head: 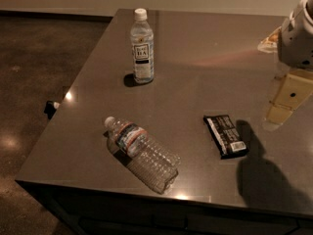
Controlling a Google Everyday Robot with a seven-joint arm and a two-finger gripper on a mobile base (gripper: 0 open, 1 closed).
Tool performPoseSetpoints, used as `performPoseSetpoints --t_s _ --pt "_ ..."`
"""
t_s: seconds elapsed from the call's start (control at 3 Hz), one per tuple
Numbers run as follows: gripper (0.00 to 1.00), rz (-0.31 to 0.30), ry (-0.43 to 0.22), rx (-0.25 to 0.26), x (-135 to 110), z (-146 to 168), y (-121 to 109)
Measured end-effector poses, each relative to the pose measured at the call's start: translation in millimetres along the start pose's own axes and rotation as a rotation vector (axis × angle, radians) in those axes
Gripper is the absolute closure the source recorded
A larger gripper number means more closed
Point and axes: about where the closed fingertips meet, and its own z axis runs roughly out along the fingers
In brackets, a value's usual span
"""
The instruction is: Move water bottle near blue plastic bottle
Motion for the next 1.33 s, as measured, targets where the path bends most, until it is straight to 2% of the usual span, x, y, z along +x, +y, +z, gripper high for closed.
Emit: performPoseSetpoints --t_s 0.33,0.67,1.33 --pt "0.0 0.001 -0.002 -0.001 -0.2 0.8 1.2" --pt "0.0 0.008 -0.028 -0.019 -1.9 10.3 15.1" --pt "0.0 0.031 -0.128 -0.045 -23.7 33.4 71.8"
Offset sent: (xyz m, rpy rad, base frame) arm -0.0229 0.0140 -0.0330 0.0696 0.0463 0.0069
